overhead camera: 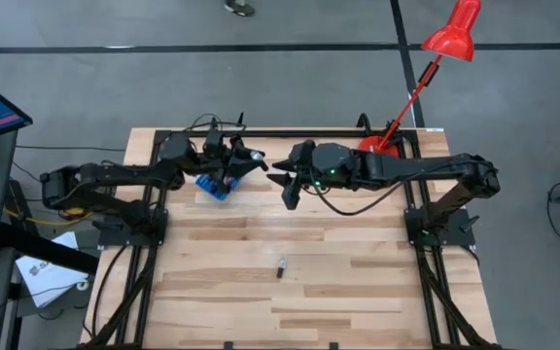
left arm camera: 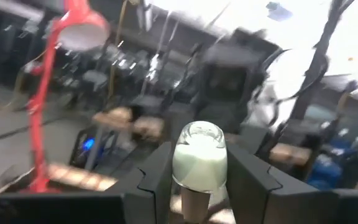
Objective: Pick & Place Nail Polish
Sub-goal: Put the light green nail polish bottle into the blue bin
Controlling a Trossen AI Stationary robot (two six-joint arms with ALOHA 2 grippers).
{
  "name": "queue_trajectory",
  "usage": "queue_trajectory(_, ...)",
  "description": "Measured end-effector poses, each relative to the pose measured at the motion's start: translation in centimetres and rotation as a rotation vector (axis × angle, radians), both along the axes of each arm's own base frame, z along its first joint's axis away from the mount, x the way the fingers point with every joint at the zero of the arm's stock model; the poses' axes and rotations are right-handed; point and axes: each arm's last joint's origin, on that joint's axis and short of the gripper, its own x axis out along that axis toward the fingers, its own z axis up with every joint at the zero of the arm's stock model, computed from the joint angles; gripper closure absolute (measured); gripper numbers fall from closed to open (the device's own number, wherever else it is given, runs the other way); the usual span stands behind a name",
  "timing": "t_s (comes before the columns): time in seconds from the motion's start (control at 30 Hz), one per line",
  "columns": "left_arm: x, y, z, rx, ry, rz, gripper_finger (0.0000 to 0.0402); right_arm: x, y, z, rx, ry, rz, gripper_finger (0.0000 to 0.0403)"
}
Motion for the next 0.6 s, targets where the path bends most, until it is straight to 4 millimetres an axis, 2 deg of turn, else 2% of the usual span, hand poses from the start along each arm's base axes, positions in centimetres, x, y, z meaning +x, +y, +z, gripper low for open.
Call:
queue_trajectory(0.13, -1.3, 0.5, -0.1, 0.018, 0.128, 0.068, 0.0292, -0.6, 0.0, 0.2, 0.007, 0.022, -0.005, 0.0215)
queue_trajectory(0.23, -2.7, 0.9, -0.5, 0.029, 0.271, 0.186, 0.0292, -0.8, 0.0, 0.0, 0.019, 0.053, -0.010, 0.0198)
queue_trajectory(0.43, -5.4, 2.0, -3.5, -0.072, 0.680, 0.529, 0.0292, -1.1, 0.2, -0.3, 0.034, 0.097, -0.010, 0.0201)
queue_trajectory(0.6, -5.6, 2.5, -6.4, -0.097, 0.824, 0.622, 0.0292, -1.1, 0.2, -0.3, 0.036, 0.094, -0.011, 0.0218)
